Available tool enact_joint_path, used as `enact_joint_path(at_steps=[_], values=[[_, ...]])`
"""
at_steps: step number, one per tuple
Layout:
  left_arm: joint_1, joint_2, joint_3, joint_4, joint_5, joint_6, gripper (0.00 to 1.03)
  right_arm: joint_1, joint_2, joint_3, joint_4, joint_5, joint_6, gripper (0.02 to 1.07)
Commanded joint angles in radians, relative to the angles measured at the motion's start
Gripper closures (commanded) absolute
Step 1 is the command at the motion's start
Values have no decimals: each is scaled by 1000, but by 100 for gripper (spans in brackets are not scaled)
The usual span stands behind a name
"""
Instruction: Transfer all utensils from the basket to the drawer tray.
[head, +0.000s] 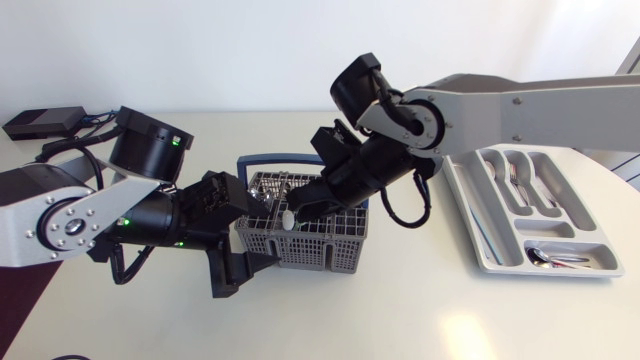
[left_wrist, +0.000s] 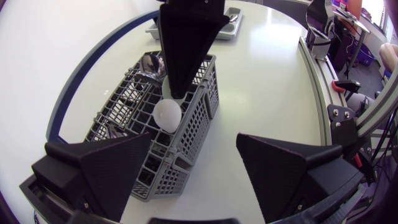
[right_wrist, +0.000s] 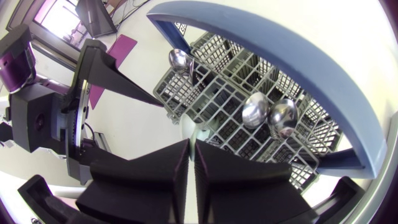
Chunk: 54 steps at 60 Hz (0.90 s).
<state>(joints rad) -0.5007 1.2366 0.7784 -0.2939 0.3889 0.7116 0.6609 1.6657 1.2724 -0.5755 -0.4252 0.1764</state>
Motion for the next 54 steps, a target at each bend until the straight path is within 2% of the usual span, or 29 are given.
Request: enact_joint_path(at_steps=[1, 15, 29, 44, 54], values=[[-7, -16, -34, 7, 11, 19, 7, 20, -26, 51, -29, 11, 9, 101], [-12, -17, -39, 7, 11, 19, 7, 42, -32, 165, -158, 65, -14, 101], [-19, -14, -41, 15, 11, 17, 7, 20, -93, 219, -273, 66, -55, 101], [-25, -6, -39, 27, 11, 12, 7, -37, -205, 239, -371, 0, -92, 101], [-32, -6, -33, 27, 11, 9, 7, -138, -325, 163, -420, -35, -117, 101]])
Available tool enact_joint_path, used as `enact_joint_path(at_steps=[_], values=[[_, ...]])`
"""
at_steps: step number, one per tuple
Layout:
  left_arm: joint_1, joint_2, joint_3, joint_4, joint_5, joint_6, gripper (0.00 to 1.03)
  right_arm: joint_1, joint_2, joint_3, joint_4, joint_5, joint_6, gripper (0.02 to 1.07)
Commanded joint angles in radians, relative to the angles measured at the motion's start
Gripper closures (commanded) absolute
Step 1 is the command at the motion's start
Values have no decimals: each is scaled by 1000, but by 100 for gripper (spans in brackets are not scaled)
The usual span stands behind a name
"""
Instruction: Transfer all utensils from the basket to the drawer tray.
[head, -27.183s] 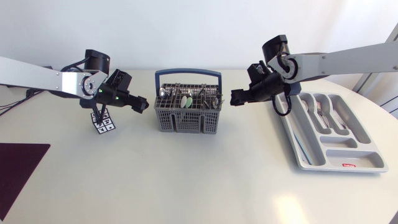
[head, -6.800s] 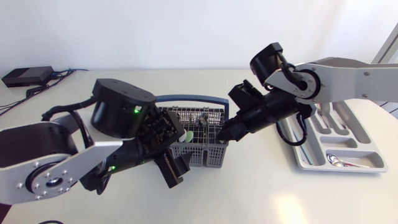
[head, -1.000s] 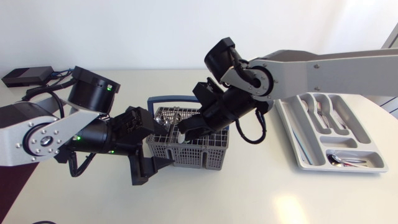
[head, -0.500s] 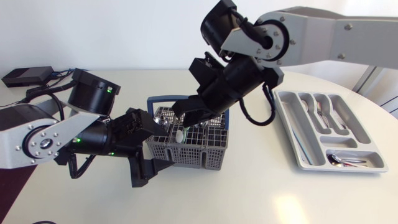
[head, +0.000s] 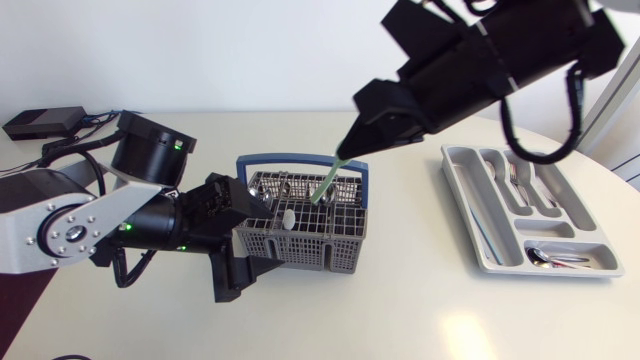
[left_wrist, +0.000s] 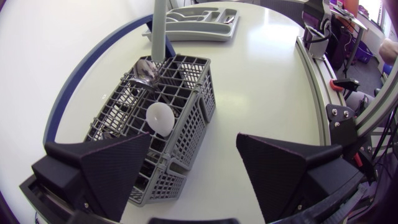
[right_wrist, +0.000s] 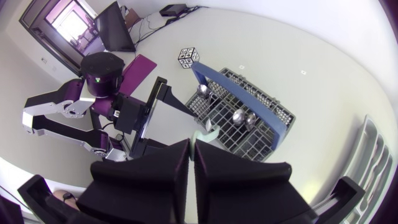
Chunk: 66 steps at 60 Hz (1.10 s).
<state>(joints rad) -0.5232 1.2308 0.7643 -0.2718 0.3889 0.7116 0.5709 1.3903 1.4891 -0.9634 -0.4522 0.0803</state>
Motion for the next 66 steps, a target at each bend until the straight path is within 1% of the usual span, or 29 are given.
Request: enact_joint_path(at_steps=[1, 5, 13, 21, 26, 27, 32, 34, 36, 41, 44, 51, 55, 61, 66], values=[[-9, -1, -17, 5, 11, 8, 7, -63, -57, -64, -40, -8, -25, 101], [-11, -1, -17, 5, 11, 6, 7, -134, -94, -119, -52, 7, -40, 101], [-12, -1, -17, 5, 11, 6, 7, -270, -132, -231, -100, 102, -105, 101], [-17, -4, -11, 2, 11, 5, 7, -399, -208, -366, -63, 239, -171, 101], [-17, -5, -10, 0, 10, 3, 7, -474, -243, -435, -41, 314, -226, 101], [-18, -5, -10, 0, 10, 3, 7, -476, -244, -437, -41, 316, -228, 101], [-20, -5, -10, 0, 11, 3, 7, -565, -287, -530, 54, 454, -287, 101], [-21, -5, -10, 0, 11, 3, 7, -586, -301, -555, 88, 486, -310, 101], [-23, -7, -8, -1, 11, 3, 7, -629, -309, -599, 141, 552, -341, 101], [-24, -10, -5, -3, 11, 3, 7, -714, -300, -671, 252, 630, -415, 101], [-24, -11, -5, -6, 10, 3, 7, -778, -287, -698, 308, 653, -448, 101], [-23, -14, -5, -9, 10, 3, 7, -914, -218, -727, 443, 665, -504, 101], [-24, -21, -5, -12, 10, 3, 7, -951, -162, -737, 489, 684, -519, 101], [-24, -28, -5, -17, 10, 3, 7, -967, -103, -764, 555, 710, -531, 101], [-24, -30, -7, -17, 10, 3, 7, -971, -47, -773, 600, 722, -531, 98]])
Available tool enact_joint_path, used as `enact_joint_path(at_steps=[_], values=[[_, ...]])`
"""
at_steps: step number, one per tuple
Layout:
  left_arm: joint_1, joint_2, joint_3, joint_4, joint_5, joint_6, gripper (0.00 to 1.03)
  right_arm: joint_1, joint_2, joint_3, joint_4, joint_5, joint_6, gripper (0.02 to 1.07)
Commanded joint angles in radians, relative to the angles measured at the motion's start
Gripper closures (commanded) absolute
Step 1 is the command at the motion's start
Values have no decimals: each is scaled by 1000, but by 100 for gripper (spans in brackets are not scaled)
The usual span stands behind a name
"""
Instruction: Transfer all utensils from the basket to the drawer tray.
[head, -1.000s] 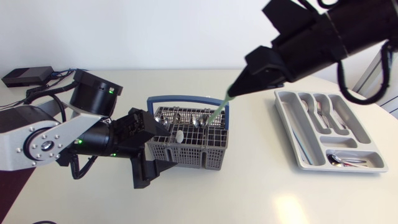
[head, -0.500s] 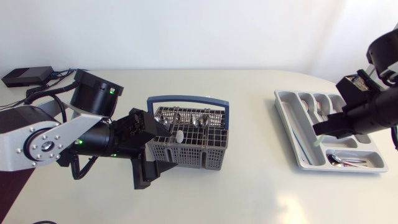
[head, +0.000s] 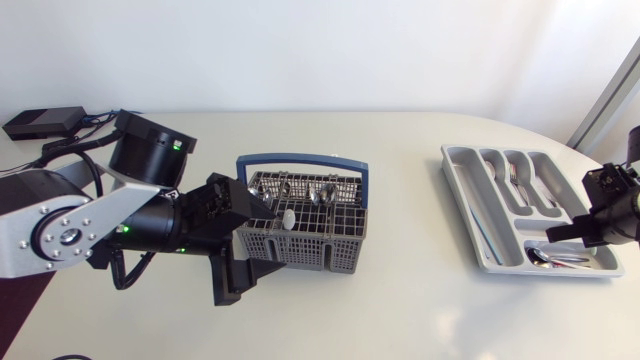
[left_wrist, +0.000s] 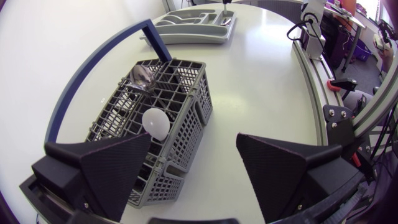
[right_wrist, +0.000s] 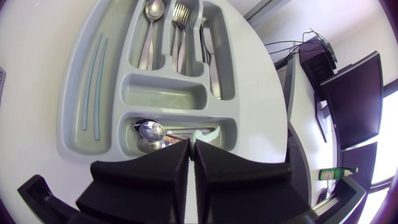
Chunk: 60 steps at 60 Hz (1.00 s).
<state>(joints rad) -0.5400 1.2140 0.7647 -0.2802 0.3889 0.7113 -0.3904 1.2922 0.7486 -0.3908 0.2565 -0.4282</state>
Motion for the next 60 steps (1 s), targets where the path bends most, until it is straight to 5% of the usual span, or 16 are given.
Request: enact_joint_path(at_steps=[1, 6, 13, 22, 29, 48, 60], values=[[-8, -14, -7, -8, 10, 4, 7, -11, 62, -34, 33, 15, -23, 96], [-9, -14, -8, -8, 10, -1, 7, -13, 101, -41, 66, 15, -20, 87], [-11, -14, -7, -8, 10, -9, 7, -4, 133, -57, 73, 15, -15, 43], [-9, -7, 21, -11, 10, -46, 7, 15, 105, -60, 67, 13, -20, 15], [-15, 10, 48, -16, 10, -113, 8, 22, 76, -64, 61, 9, -21, 7], [-20, 15, 93, -17, -4, -188, 8, 59, -114, -60, -13, -74, -18, 7], [6, 48, 93, -13, -5, -174, 8, 340, -238, 55, -232, -211, 111, 7]])
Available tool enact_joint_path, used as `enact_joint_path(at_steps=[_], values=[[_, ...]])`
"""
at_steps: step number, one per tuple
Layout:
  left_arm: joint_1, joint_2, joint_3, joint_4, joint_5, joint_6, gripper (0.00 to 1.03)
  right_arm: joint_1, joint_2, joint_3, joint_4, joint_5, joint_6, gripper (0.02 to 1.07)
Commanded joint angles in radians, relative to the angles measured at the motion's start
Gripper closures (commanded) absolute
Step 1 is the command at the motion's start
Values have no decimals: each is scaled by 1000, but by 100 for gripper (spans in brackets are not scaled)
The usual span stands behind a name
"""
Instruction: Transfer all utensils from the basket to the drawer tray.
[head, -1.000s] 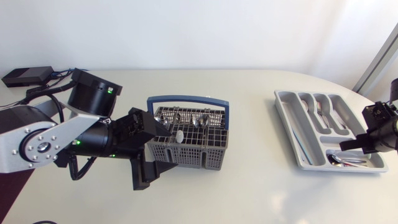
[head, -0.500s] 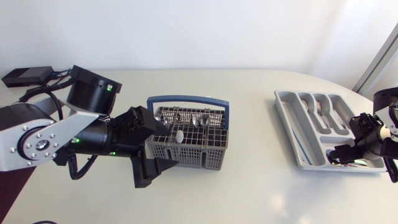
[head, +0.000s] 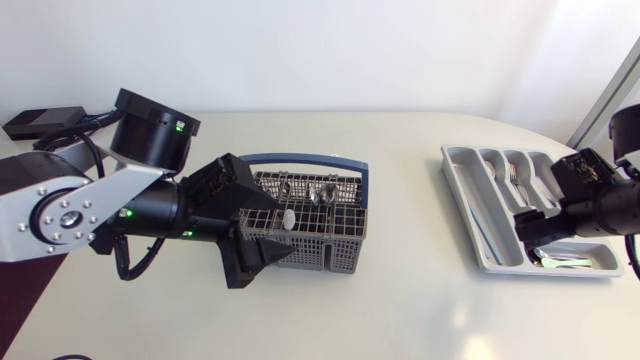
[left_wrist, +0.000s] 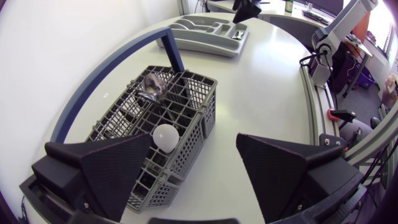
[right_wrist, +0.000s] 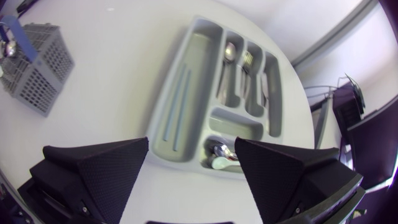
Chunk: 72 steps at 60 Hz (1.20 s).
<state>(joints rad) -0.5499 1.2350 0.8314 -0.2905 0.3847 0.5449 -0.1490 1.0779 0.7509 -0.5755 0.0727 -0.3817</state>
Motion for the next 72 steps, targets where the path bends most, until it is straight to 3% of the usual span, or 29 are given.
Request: enact_joint_path(at_steps=[1, 14, 27, 48, 72], values=[[19, 31, 25, -1, -1, -5, 8, 137, -26, 65, -63, -45, 84, 7], [42, 37, 20, 1, -3, 4, 8, 485, 70, 199, -135, -214, 259, 7], [57, 38, -5, 1, -1, 46, 8, 651, 254, 355, -127, -422, 320, 11], [88, 29, -64, 31, 2, 116, 7, 810, 505, 495, -58, -455, 412, 23], [120, 29, -80, 39, 6, 151, 7, 876, 626, 542, 59, -369, 504, 77]])
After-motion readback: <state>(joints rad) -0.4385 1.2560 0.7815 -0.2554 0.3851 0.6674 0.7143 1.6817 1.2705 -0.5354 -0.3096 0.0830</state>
